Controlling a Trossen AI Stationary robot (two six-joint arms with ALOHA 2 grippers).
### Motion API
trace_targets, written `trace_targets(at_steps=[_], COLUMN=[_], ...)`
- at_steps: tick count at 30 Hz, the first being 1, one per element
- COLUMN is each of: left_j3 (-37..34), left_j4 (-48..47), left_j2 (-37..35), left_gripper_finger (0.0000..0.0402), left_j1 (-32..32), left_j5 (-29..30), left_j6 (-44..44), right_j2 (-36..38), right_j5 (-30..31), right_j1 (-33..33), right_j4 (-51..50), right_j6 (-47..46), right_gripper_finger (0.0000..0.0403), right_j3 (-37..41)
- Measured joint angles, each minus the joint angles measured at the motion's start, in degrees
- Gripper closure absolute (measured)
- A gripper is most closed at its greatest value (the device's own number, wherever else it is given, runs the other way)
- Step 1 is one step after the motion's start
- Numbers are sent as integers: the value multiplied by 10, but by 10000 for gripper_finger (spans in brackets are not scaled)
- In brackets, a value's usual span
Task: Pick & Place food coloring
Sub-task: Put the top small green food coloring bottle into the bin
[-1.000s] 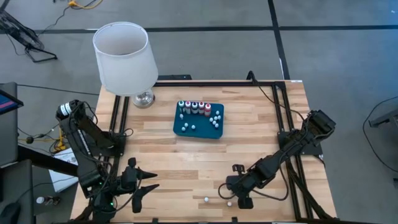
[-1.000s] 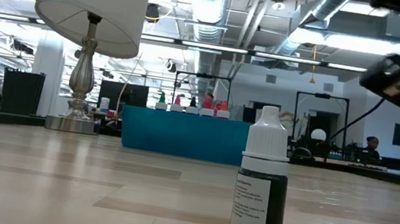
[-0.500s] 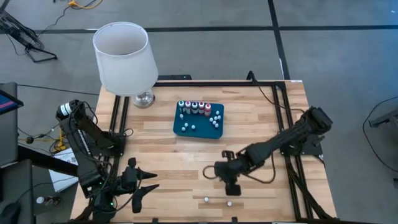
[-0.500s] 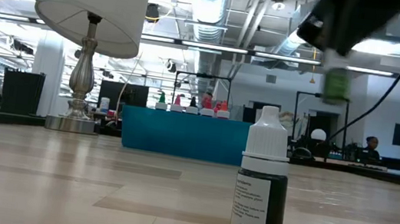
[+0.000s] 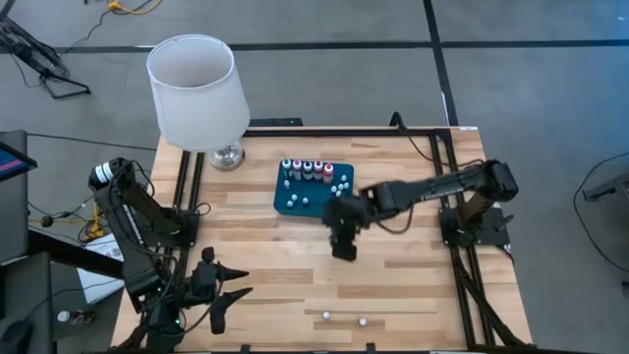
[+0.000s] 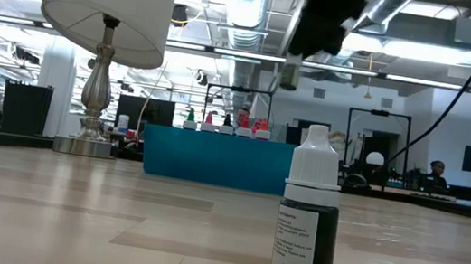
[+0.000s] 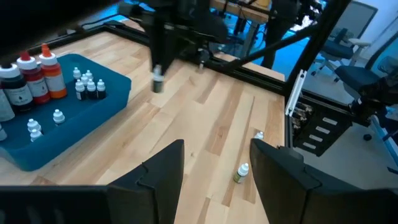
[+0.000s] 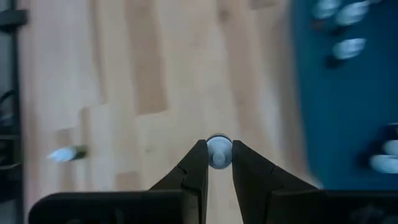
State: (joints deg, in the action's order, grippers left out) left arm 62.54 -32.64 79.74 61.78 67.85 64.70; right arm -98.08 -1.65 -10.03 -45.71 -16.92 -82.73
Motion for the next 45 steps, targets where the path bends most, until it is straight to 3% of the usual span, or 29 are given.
trace_targets(at_steps=[11,17,24,32,45], left_j3=[0,0,0,0,0], left_j4=[4,4,4,0,-14], left_j2=[0,0,0,0,0], left_gripper_finger=[226,226,226,226,226], left_j1=[-50,-80,-105,-105,-105], left_j5=[1,-2,-43,-45,-46], left_j6=[40,40,33,29,24], right_j2=[0,0,-7,-7,-7], right_j5=[1,1,1,2,6], right_j1=[155,206,235,252,251], right_j4=[-29,-26,-18,-3,29], right_j6=[96,138,159,155,159], right_gripper_finger=[353,353,353,353,353], right_j3=[-2,-2,27,102,109])
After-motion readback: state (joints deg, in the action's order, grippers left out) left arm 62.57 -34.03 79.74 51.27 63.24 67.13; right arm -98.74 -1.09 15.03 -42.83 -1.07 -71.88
